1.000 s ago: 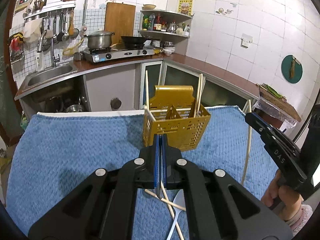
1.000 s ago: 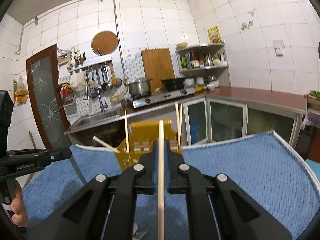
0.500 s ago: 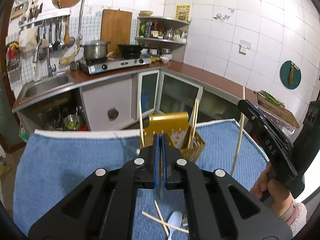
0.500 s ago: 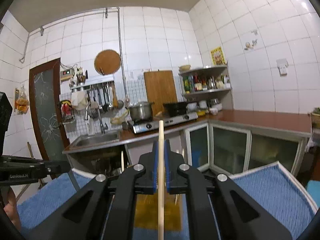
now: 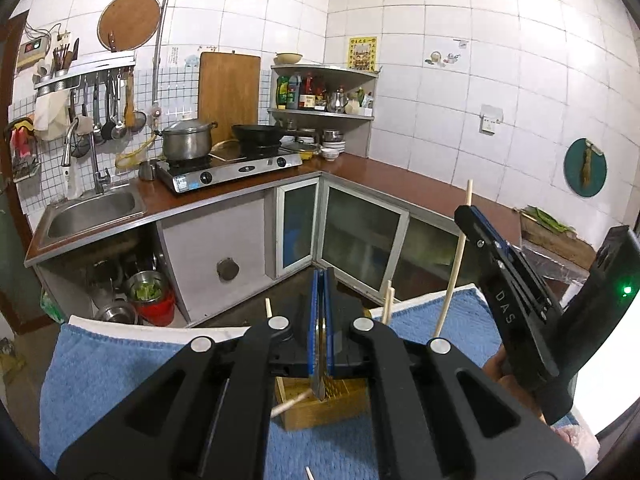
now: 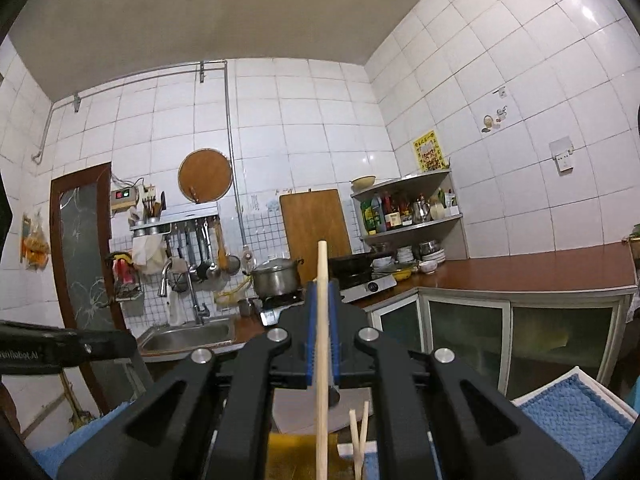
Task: Organize utensils
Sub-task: 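Lift the left tool's chopstick over the holder while the right tool carries its chopstick, then lower both chopsticks into the yellow holder and open both tools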
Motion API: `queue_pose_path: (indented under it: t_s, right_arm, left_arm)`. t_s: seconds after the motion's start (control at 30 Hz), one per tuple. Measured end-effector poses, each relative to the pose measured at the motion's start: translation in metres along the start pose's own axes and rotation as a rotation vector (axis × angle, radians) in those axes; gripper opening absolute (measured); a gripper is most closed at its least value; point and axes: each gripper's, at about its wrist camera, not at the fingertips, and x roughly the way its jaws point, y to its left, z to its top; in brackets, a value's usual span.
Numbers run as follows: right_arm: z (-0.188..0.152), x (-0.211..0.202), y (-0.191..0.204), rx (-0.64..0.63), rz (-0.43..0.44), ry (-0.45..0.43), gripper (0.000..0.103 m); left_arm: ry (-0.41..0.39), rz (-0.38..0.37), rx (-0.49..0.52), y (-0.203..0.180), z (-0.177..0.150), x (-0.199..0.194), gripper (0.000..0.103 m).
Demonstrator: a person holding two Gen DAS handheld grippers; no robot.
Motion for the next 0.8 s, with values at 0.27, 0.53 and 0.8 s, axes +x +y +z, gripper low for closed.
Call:
queue_pose_path:
  t_s: [0.27,0.53,0.8]
  right_arm:
    - [-0.028,0.023,-0.005,-0.004,-0.025,-0.033,0.006]
    - [-0.073,0.038,-0.013,-0.047,-0.028,0.034,0.006]
    - [-0.110,0.032,-0.013,-0.105,-0.038,0.141,0.006]
  left_arm:
    - [0.040,0.030,-0.001,0.012,-0.028,0.062,0.002]
    - [0.089,0.042,-0.009,0.021,-0.073,0.100,0.002]
    - [0.085,0.040,0.003,0.021,-0.095,0.098,0.026]
